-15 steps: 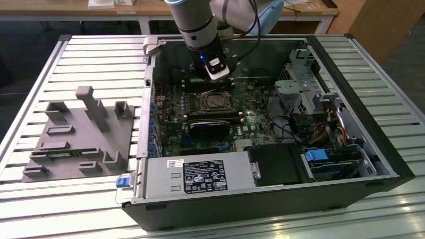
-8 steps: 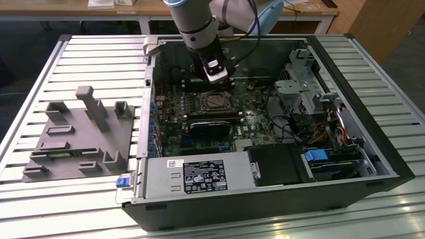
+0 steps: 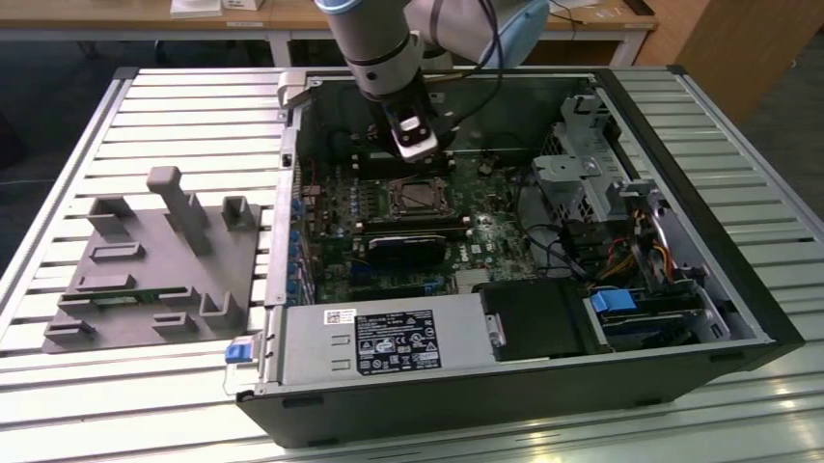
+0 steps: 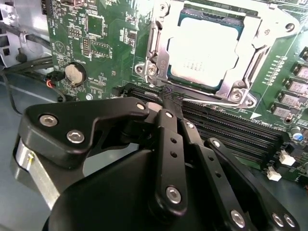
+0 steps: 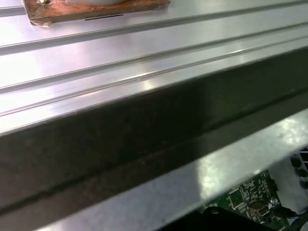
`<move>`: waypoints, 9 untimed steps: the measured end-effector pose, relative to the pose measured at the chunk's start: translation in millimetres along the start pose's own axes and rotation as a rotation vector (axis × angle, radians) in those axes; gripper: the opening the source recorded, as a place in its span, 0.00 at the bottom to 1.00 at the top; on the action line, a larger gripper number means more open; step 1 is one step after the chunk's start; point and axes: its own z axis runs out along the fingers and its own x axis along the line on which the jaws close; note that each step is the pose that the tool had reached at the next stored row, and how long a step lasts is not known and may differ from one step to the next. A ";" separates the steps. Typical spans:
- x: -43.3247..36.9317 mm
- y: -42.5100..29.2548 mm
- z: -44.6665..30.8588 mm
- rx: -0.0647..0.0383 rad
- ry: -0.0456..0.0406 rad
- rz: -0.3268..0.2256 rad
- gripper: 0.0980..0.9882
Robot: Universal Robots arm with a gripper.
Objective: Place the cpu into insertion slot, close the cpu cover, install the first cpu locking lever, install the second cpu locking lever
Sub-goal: 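Install the first cpu locking lever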
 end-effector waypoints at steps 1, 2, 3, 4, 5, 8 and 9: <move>0.5 -0.1 0.0 0.000 -0.0003 0.002 0.00; 0.9 -0.1 0.0 0.000 -0.0004 0.003 0.00; 1.2 0.0 0.0 0.000 -0.0005 0.004 0.00; 1.5 0.1 0.2 0.000 -0.0007 0.005 0.00; 1.6 0.4 0.4 0.000 -0.0008 0.006 0.00; 2.0 1.3 0.6 0.001 -0.0009 0.006 0.00; 2.1 1.5 0.6 0.001 -0.0009 0.006 0.00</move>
